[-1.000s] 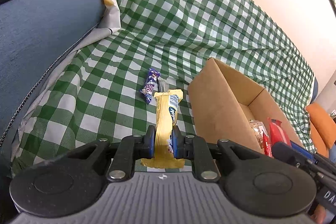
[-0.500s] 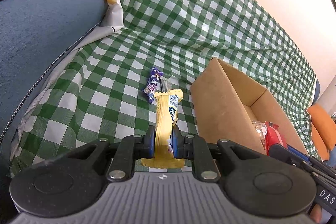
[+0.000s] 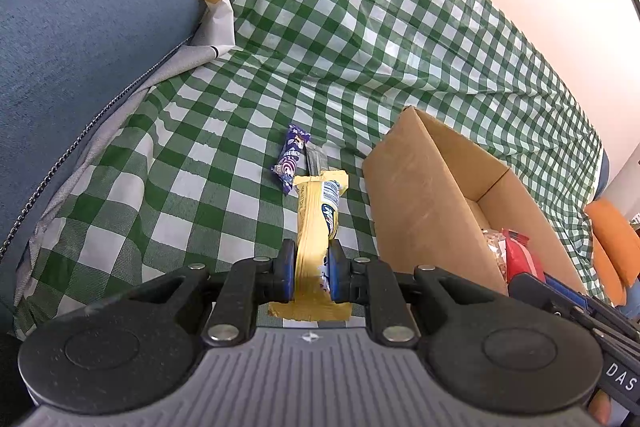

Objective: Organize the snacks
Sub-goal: 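Carry the yellow candy bar and small red pack toward the box, then lower the yellow bar and red pack into the box and open both grippers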

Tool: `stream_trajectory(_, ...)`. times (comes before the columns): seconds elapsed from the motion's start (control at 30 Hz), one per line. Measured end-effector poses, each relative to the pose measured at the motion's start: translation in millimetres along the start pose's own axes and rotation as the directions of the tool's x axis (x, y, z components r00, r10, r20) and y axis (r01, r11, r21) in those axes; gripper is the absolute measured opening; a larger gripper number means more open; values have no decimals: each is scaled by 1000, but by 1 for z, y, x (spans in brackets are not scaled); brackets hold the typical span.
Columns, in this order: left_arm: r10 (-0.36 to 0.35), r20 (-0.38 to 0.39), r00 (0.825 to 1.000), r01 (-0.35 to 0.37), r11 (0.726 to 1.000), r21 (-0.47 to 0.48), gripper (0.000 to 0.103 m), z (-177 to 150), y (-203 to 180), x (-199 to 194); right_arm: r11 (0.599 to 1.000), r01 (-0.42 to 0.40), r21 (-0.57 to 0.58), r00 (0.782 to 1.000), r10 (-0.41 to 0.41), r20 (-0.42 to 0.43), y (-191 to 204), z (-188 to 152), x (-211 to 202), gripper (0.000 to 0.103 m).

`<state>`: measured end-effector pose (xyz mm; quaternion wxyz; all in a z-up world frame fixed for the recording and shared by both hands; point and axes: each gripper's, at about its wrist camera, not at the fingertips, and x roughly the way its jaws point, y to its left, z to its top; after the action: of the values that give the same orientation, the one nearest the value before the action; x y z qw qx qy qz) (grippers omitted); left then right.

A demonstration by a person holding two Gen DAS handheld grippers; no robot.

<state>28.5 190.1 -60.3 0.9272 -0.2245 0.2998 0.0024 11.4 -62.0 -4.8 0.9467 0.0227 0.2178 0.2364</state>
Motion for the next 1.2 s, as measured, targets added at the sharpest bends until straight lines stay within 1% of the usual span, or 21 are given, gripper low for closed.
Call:
stream_trajectory(0.27, 2, -1, 1000, -2, 1000, 1, 18, -1, -2, 0, 1000, 2, 2, 1000, -2, 1, -1, 0, 1, 45)
stream_trajectory(0.53, 4, 4, 1000, -4, 999, 35, 18, -3, -9, -2, 1000, -2, 14, 1000, 1, 23, -2, 4, -2, 45)
stream_trajectory(0.63, -3, 8, 1000, 2, 999, 50, 18, 1, -15, -4, 1000, 2, 22, 999, -2, 33, -4, 5, -4, 45)
stream_trajectory(0.73, -17, 13, 1000, 17, 999, 44, 18, 10, -22, -9, 999, 7, 42, 999, -9, 51, -9, 8, -7, 45)
stream_trajectory(0.83, -39, 23, 999, 37, 998, 54, 18, 20, -38, -14, 998, 13, 66, 997, -18, 76, -15, 12, -11, 45)
stream_trajectory(0.97, -77, 43, 996, 73, 994, 83, 18, 34, -67, -17, 994, 36, 100, 993, -47, 106, -25, 16, -14, 45)
stream_trajectory(1.07, -115, 57, 992, 108, 989, 103, 18, 44, -93, -19, 989, 79, 125, 985, -97, 143, -34, 19, -18, 45)
stream_trajectory(1.2, -167, 64, 984, 158, 979, 126, 18, 52, -128, -19, 974, 154, 168, 964, -185, 193, -48, 21, -25, 45)
